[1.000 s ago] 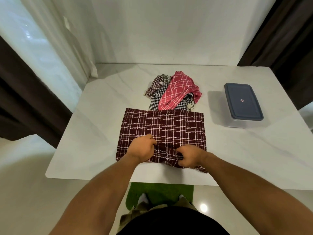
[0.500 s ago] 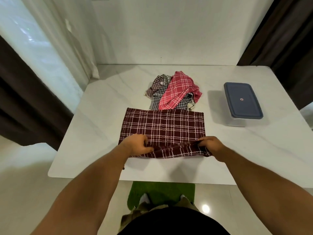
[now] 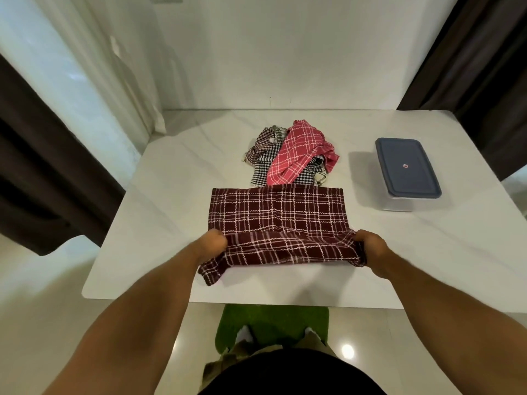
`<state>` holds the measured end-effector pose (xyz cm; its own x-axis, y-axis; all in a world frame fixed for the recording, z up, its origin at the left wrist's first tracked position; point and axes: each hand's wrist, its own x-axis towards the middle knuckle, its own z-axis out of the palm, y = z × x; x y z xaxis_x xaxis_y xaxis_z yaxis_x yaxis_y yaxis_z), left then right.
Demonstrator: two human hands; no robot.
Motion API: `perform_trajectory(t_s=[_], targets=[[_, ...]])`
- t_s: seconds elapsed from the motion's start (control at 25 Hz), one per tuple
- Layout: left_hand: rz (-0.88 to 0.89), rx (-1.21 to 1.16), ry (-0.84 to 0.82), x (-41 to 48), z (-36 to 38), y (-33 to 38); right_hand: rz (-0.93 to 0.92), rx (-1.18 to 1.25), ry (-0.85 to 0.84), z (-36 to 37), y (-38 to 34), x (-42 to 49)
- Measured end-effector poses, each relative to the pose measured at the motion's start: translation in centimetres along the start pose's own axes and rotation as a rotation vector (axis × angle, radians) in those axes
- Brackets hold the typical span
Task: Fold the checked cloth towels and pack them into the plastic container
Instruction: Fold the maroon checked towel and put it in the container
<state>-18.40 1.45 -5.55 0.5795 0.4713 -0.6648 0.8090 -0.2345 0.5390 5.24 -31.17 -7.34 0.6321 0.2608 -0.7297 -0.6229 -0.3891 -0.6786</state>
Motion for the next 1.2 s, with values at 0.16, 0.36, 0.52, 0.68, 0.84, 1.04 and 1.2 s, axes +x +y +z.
perform_trajectory(t_s=[0.16,0.36,0.52,0.68,0.84,1.04,1.2], targets=[[-0.124,0.386,-0.346,-0.9,-0.6,1.3,0.039,-0.337,-0.253,-1.1,0.9,0.1],[-0.062,0.783,-0.354,-1.6,0.6,1.5,0.095,-0.389,-0.234,-1.0,1.3,0.0],[-0.102,0.791,-0.354,-2.0,0.7,1.9,0.171,-0.603,-0.239,-1.6,1.3,-0.6],[-0.183,0.814,-0.482,-1.7,0.8,2.2,0.284,-0.705,-0.286,-2.2,1.1,-1.4],[-0.232,0.451,-0.388,-0.8,0.1,1.8,0.084,-0.664,-0.160,-3.0,1.0,0.5],[-0.108,-0.013,-0.100,0.6,-1.4,1.5,-0.176,-0.313,0.117,-1.9,-0.6,2.7],[-0.134,-0.172,-0.021,1.3,-1.9,0.8,-0.202,-0.308,0.164,-0.7,-1.2,4.6]])
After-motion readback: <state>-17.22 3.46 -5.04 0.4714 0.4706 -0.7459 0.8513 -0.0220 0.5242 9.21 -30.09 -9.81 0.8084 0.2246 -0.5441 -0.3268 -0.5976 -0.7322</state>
